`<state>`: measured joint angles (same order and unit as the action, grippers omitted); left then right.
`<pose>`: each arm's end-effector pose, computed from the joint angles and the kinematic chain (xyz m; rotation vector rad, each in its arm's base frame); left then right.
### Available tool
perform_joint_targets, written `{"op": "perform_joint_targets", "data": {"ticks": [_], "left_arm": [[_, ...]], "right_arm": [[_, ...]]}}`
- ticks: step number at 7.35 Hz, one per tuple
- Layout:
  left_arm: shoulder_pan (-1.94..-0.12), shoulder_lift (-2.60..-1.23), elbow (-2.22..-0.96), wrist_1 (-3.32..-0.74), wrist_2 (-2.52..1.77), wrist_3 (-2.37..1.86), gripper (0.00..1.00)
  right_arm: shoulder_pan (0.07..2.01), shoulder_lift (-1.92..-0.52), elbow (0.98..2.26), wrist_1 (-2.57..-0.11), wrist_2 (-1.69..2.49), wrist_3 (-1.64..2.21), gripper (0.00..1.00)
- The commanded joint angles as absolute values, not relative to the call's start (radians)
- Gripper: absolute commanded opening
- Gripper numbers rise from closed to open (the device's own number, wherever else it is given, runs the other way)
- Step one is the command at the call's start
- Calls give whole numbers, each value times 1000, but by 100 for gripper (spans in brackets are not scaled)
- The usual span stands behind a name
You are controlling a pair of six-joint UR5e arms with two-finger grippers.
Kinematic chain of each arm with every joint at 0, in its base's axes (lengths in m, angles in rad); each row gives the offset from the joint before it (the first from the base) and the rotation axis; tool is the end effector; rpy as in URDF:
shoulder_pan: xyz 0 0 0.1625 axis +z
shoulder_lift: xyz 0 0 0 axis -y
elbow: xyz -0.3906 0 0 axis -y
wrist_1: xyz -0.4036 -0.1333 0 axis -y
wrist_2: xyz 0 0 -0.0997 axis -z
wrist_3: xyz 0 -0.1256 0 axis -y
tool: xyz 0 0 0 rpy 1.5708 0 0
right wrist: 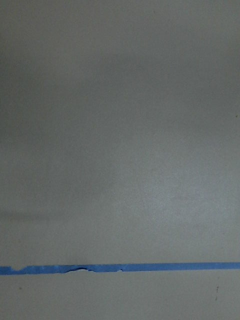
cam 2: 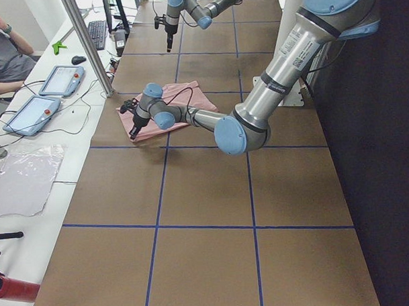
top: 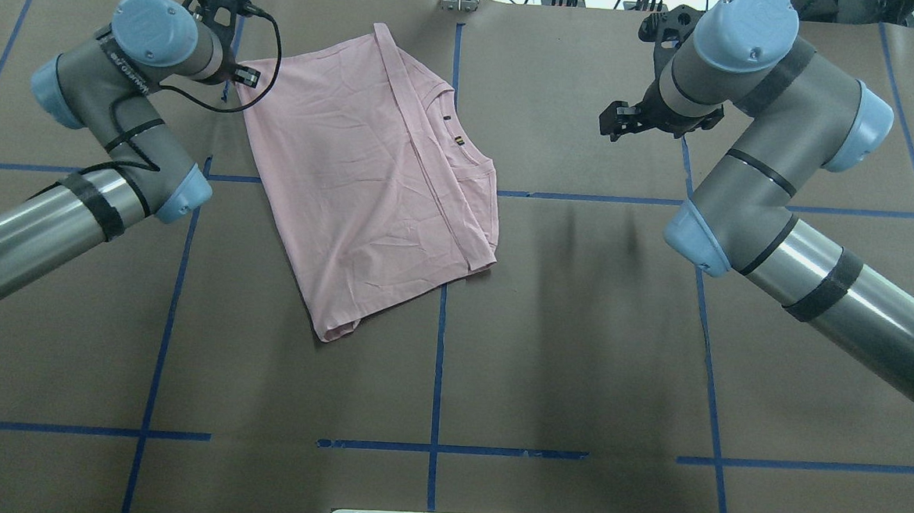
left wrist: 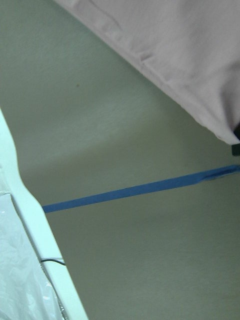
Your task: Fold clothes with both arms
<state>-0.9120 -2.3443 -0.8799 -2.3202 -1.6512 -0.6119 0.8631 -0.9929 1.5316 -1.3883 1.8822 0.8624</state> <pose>0.4136 -0.7355 0.4193 0.6245 0.5545 0.0776 -0.3919 -0.6039 0.3066 0.2953 -0.7158 0.0346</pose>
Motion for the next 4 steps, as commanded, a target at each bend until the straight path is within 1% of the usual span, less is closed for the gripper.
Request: {"op": "perform_joint_targets", "data": {"ticks": [1, 2, 3, 4], "left_arm": [[-925, -2344, -850, -2400, -1661, -588, 99], [-928, -2309, -908, -2408, -1727, -586, 100], [-931, -2284, -948, -2413, -1761, -584, 100], [-931, -2269, -986, -2411, -1763, -586, 100]], "right_arm": [[850, -979, 1532, -1388, 1882, 912, 100], [812, -959, 1528, -1385, 1879, 1007, 100], [758, -915, 1514, -1382, 1834, 1103, 96], [700, -885, 1502, -1384, 1754, 1203, 90]]}}
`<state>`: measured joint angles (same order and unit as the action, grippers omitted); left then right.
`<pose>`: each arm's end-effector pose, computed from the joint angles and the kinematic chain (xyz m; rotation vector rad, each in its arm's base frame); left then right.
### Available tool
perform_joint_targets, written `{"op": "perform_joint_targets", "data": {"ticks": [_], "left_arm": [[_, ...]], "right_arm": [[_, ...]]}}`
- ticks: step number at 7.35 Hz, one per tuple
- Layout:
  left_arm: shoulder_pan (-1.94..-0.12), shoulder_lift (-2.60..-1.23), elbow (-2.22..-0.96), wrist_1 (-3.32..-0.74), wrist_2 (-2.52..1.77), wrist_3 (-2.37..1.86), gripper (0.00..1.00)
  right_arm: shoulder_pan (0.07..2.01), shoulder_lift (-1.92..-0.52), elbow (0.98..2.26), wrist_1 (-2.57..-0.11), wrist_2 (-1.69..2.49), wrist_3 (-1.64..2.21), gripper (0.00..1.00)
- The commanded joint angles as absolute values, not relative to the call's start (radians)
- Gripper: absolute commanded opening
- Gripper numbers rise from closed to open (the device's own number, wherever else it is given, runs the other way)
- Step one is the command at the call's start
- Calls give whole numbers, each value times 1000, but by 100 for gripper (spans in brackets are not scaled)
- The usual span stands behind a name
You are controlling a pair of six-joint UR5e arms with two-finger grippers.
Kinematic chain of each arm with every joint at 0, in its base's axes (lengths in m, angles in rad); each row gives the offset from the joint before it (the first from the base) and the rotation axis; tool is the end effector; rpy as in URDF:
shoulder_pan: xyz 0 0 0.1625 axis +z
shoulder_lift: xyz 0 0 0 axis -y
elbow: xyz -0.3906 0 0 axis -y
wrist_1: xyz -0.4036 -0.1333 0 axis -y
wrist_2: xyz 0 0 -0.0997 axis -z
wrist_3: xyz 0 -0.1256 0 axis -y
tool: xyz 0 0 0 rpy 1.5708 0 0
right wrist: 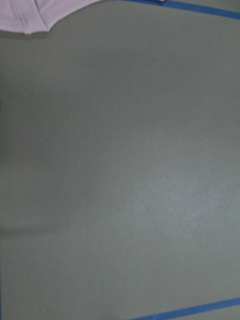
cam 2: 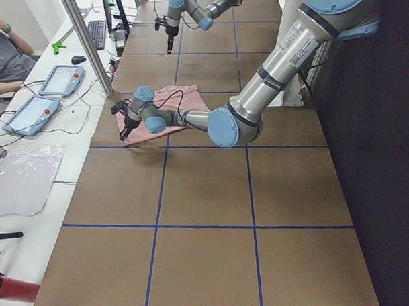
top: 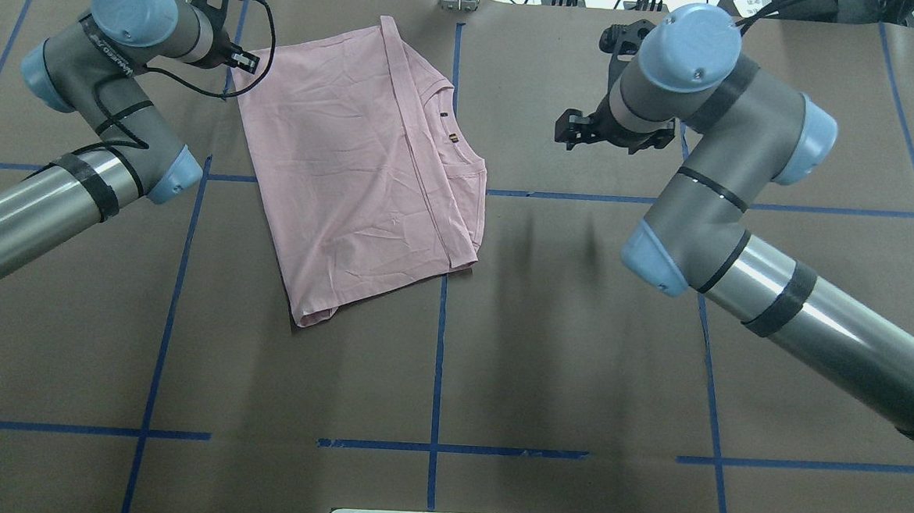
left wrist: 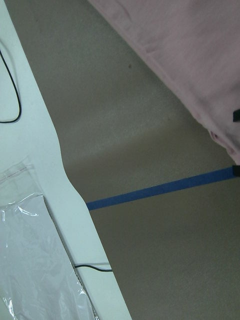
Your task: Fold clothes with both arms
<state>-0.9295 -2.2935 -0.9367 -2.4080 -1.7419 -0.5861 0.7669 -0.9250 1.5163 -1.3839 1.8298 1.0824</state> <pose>0.4004 -0.7234 0.4145 0.6639 0.6619 0.1303 -0.4529 -0.5769 0.2659 0.2556 -0.7712 0.1623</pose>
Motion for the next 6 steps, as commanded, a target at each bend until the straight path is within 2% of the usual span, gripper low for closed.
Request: {"op": "perform_joint_targets", "data": {"ticks": [1, 2, 4, 6], "left_arm": [[-931, -2267, -992, -2411, -1763, -587, 100], [-931, -2267, -994, -2411, -1763, -592, 100], [-928, -2266, -1008, -2411, -1761, -597, 100], [-927, -2264, -1008, -2411, -1761, -597, 100]], "right_arm": [[654, -838, 1458, -1387, 1708, 1298, 87], [616, -777, 1384, -1387, 1691, 1333, 83], [560, -723, 1315, -1387, 1666, 1425, 68], [540, -721, 1299, -1388, 1666, 1440, 64]]}}
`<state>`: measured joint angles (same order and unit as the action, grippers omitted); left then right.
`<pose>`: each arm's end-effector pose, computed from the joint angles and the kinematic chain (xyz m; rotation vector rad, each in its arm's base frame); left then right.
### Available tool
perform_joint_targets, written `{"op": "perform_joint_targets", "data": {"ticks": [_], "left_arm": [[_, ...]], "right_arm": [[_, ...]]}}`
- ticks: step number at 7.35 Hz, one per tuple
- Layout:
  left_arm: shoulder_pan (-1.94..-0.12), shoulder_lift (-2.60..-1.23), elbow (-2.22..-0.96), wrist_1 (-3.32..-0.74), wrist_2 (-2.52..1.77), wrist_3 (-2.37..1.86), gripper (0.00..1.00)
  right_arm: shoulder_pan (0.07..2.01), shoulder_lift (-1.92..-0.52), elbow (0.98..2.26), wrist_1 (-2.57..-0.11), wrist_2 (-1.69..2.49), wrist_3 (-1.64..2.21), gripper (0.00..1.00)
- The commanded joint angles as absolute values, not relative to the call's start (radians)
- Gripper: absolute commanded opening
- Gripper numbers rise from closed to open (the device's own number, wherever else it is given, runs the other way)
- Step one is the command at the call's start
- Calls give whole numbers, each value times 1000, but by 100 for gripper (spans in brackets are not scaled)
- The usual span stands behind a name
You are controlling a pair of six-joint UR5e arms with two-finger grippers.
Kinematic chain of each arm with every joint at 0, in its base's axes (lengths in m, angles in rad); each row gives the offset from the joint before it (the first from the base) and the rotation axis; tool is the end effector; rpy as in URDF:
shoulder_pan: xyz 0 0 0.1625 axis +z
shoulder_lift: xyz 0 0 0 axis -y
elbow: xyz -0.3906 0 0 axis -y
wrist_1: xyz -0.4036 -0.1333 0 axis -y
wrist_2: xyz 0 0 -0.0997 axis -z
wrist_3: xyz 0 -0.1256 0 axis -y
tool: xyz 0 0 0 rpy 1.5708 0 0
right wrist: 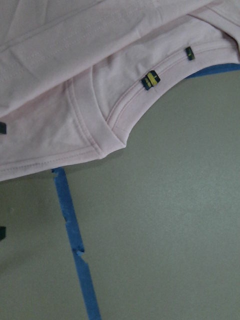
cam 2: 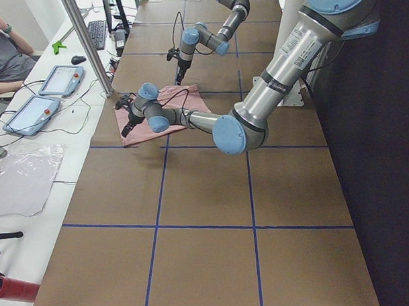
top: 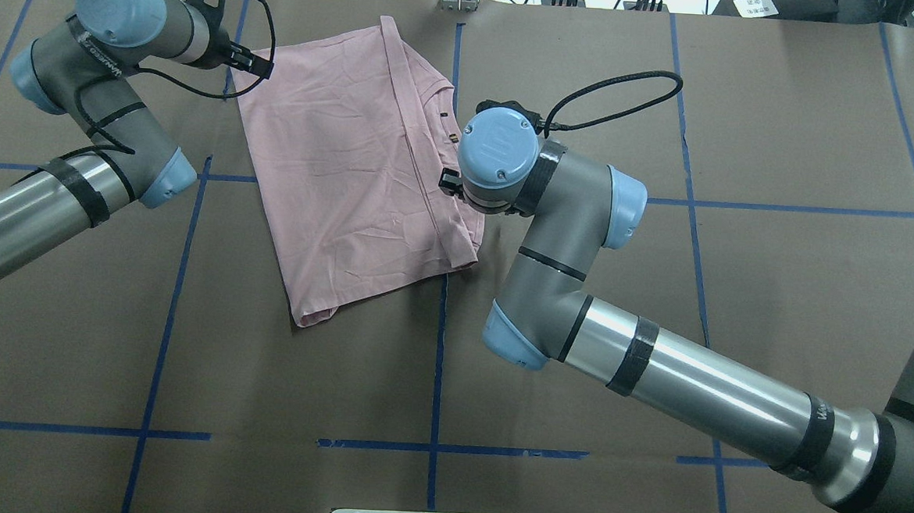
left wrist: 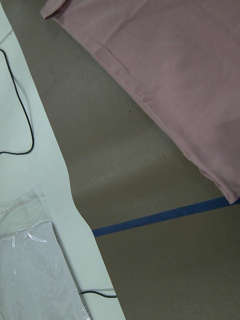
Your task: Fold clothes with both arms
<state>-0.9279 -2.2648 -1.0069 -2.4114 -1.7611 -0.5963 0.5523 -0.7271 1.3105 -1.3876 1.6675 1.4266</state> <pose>0.3968 -0.7125 0.3978 0.6864 0.7048 0.1351 -0.6066 -0.5162 0.2207 0.1759 -0.7554 0.3505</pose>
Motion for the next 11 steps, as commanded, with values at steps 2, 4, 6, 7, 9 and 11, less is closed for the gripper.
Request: {"op": "perform_joint_targets", "data": {"ticks": [2, 4, 6, 7, 9, 11], "left_arm": [[-925, -2264, -1008, -2411, -1761, -598, 100], [-923, -2264, -1008, -2411, -1761, -597, 100], [-923, -2264, -1008, -2411, -1761, -597, 100], [-923, -2257, -1009, -2413, -1761, -597, 100], [-923, -2255, -1009, -2413, -1761, -597, 100], [-923, -2253, -1011, -2413, -1761, -597, 100]], "right_arm": [[526, -721, 1299, -1388, 1666, 1442, 58], [511, -722, 1299, -1390, 1663, 1442, 58], [505, -724, 1299, -1390, 1661, 1442, 52], [505, -724, 1299, -1390, 1661, 1442, 40], [502, -727, 1301, -1391, 1661, 1440, 0], [503, -726, 1307, -1393, 1661, 1439, 0]]}}
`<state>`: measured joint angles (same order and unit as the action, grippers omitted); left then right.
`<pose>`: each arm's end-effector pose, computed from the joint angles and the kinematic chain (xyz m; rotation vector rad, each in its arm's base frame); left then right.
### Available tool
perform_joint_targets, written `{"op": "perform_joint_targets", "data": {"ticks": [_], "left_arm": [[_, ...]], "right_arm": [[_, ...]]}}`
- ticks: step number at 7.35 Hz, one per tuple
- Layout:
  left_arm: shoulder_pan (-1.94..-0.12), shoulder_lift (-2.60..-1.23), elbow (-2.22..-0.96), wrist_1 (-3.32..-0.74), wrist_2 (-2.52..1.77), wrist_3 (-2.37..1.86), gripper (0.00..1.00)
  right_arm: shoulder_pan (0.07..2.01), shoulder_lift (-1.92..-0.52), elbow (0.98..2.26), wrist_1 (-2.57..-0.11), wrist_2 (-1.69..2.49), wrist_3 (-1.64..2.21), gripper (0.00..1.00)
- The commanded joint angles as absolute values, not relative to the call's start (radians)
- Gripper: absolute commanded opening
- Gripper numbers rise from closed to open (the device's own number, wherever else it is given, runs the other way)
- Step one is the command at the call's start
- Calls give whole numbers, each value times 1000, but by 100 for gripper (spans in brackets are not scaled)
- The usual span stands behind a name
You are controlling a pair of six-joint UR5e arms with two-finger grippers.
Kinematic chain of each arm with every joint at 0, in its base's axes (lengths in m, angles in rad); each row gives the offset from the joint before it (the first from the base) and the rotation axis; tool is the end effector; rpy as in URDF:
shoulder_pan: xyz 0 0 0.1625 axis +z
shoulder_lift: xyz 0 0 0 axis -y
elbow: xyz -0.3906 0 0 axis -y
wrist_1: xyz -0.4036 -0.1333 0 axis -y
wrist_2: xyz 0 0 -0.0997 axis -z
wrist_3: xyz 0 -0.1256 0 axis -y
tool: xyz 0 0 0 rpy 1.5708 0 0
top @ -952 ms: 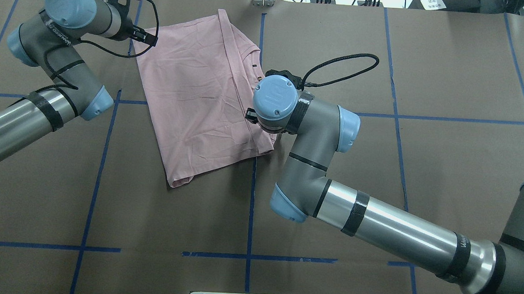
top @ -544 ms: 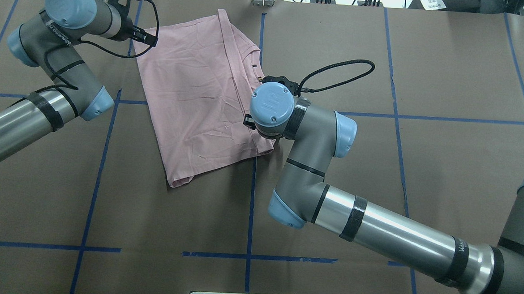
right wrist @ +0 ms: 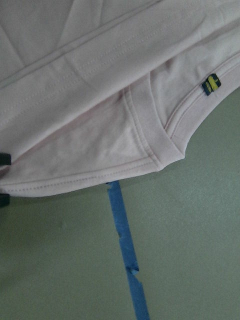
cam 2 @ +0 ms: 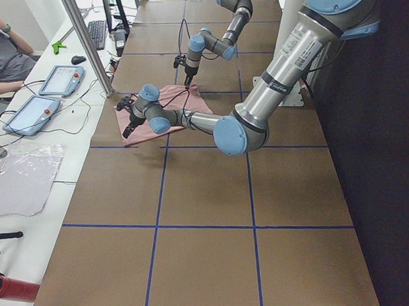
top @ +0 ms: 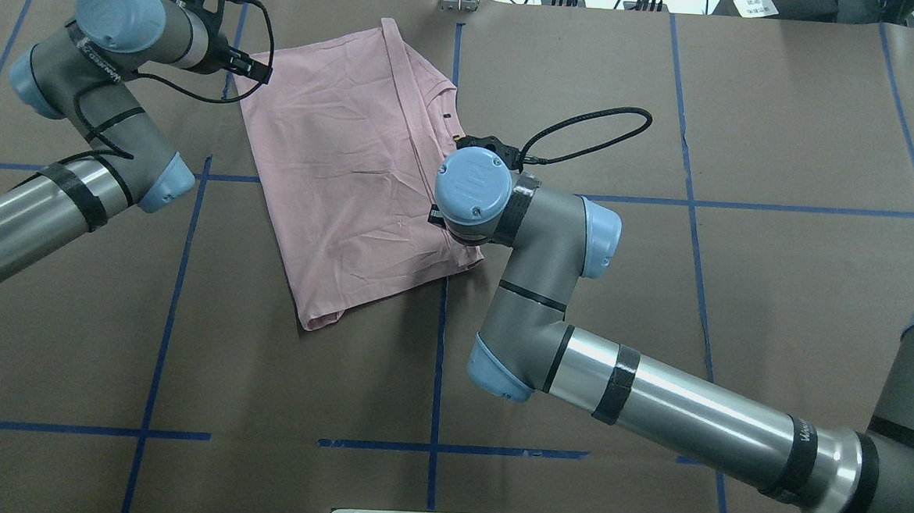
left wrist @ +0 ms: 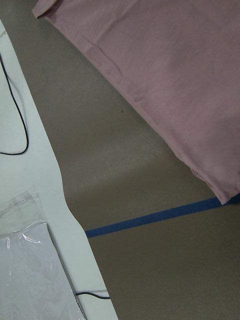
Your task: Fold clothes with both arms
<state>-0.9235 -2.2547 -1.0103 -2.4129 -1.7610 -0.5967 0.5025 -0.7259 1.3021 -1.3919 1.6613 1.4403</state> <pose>0.3983 -0.7086 0.4038 0.6805 0.7035 0.1383 -0.6326 -0.4868 0.2246 0.1537 -0.7472 0.3197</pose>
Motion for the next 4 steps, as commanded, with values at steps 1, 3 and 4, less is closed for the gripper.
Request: {"op": "perform_joint_targets", "data": {"ticks": [1, 3, 4], "left_arm": [[-923, -2253, -1012, -2413, -1761, -597, 100], [-922, -2246, -1038, -2413, -1761, -600, 100], [-920, -2246, -1048, -2411, -1761, -606, 100]], "right_arm": [[505, -733, 1327, -1396, 1663, 1439, 0], [505, -823, 1458, -1405, 1663, 1439, 0], [483, -921, 1614, -1445, 1654, 1442, 0]]}}
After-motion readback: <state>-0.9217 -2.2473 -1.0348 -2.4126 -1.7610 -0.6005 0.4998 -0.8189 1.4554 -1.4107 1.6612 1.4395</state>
